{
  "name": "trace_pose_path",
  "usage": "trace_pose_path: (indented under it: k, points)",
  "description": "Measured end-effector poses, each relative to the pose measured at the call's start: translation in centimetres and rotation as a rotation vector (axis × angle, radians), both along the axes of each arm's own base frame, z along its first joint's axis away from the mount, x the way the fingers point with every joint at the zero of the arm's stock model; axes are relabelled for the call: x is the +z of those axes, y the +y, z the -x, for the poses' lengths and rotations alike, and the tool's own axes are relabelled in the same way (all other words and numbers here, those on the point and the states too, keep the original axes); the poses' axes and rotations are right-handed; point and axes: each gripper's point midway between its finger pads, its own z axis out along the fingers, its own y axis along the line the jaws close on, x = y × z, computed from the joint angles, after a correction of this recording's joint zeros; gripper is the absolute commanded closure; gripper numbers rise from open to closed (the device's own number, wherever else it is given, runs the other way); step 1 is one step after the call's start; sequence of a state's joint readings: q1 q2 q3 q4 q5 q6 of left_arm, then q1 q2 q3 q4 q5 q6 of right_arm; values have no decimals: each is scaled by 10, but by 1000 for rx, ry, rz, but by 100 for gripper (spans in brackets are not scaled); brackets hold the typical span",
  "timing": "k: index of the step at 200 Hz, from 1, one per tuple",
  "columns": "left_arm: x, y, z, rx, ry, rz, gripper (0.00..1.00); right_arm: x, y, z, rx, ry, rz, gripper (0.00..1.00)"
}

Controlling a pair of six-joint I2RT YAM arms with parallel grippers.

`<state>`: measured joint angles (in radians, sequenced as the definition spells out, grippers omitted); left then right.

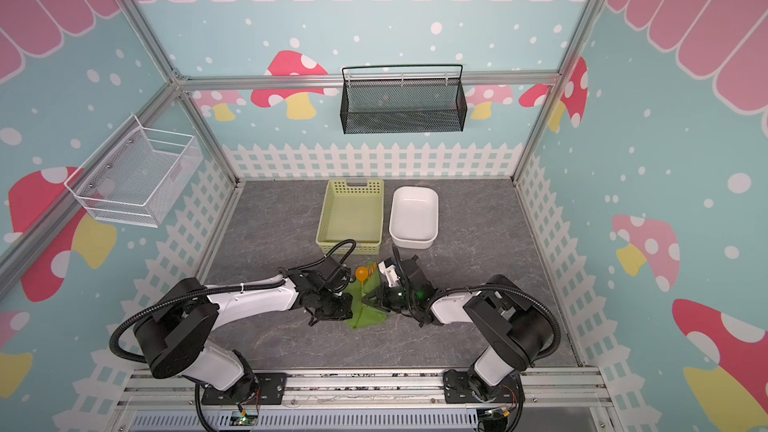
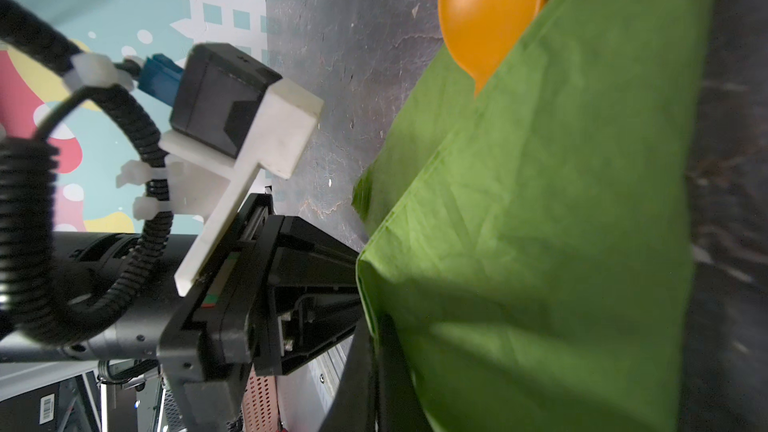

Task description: Place the utensils on the paper napkin and roll it up

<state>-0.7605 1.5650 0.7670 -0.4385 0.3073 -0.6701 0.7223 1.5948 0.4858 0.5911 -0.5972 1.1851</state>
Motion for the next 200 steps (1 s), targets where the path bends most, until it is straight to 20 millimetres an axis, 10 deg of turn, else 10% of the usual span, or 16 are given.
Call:
trace_pose_path:
  k: [94, 200]
  points:
    - [35, -22, 9, -26, -18, 155, 89, -5, 6, -1, 7, 5, -25, 100]
    - [7, -26, 25, -23, 61, 159, 90, -3, 7, -2, 7, -1, -31, 100]
